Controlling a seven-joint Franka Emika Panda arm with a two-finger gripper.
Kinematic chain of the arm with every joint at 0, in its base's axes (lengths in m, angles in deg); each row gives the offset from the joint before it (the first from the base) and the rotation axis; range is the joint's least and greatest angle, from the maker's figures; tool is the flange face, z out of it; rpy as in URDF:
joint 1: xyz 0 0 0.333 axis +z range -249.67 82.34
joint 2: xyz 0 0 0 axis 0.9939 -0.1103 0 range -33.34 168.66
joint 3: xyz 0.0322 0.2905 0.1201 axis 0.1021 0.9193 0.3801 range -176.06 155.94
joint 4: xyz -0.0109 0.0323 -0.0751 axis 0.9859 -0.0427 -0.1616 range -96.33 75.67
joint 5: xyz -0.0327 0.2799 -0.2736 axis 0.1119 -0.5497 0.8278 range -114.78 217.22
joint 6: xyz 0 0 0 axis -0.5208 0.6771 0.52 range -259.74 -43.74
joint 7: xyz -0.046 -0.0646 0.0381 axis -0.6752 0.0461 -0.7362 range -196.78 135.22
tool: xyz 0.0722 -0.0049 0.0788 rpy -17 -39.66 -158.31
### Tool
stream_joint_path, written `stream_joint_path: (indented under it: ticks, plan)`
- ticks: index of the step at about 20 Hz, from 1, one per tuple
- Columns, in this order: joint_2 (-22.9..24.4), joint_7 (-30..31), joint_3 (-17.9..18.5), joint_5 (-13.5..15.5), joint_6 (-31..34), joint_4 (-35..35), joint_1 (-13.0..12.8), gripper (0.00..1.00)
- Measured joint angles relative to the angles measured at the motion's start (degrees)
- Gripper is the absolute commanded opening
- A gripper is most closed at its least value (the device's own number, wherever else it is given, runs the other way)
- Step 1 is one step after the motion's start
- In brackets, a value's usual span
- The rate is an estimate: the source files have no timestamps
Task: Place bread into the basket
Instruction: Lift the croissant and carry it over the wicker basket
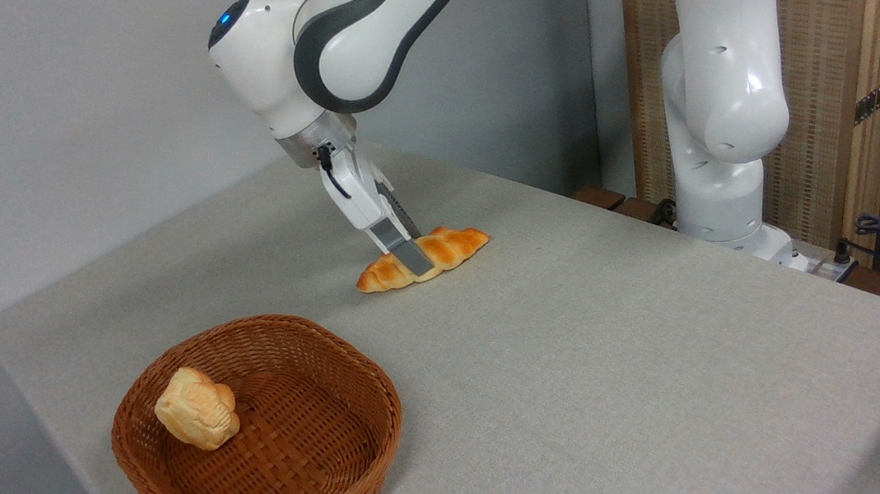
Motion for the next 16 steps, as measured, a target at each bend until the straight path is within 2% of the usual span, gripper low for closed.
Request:
stream_joint_path:
  ticks: [7, 11, 13, 16]
  plan:
    - [0.25, 0.0, 0.02, -0.02, 0.0, 0.13, 0.01, 0.36]
    - [2.19, 0.85, 0.73, -0.41, 0.87, 1.69, 0.52, 0.36]
    - [3.31, 1.08, 1.0, -0.58, 1.57, 3.89, 1.54, 0.36]
    - [3.87, 1.08, 1.1, -1.02, 1.52, 7.95, 4.82, 0.36]
